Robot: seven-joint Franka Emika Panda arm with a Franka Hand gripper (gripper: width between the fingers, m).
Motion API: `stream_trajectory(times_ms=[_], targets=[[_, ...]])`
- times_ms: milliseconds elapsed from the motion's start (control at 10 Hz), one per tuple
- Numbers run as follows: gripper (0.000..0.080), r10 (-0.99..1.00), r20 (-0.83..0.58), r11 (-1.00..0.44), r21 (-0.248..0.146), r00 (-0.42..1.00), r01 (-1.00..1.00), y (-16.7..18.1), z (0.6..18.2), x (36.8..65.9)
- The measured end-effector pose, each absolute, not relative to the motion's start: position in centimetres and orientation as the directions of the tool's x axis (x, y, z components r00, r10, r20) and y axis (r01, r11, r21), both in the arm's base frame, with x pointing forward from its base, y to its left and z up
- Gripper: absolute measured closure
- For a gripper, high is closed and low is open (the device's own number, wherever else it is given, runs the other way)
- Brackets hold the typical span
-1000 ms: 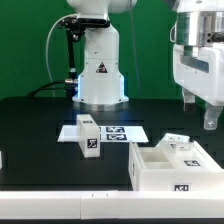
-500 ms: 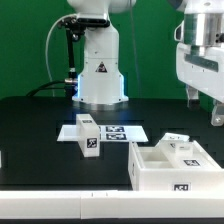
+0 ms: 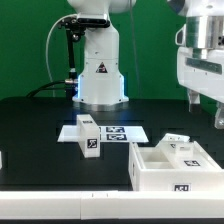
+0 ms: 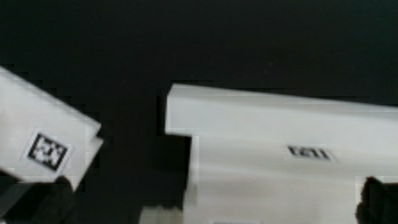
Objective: Assemble cabinet
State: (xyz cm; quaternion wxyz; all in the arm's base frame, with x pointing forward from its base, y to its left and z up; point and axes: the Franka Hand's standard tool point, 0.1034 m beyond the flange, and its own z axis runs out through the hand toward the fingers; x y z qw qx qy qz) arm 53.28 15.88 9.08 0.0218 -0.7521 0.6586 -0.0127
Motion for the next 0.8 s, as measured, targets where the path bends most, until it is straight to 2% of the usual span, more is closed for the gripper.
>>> stream_trajectory(times_ms=[100,500,800], targets=[[0.0002,-0.983,-0.001,-0.184,-0.052,0.184,-0.982,16.3,8.3,52.3],[0.0002,-0.902,0.015,-0.431,-0.051,0.431,-0.901,16.1,8.2,52.2],[0.0002,-0.933,0.008,-0.359,-0.073,0.359,-0.931,14.8,7.4,51.5]])
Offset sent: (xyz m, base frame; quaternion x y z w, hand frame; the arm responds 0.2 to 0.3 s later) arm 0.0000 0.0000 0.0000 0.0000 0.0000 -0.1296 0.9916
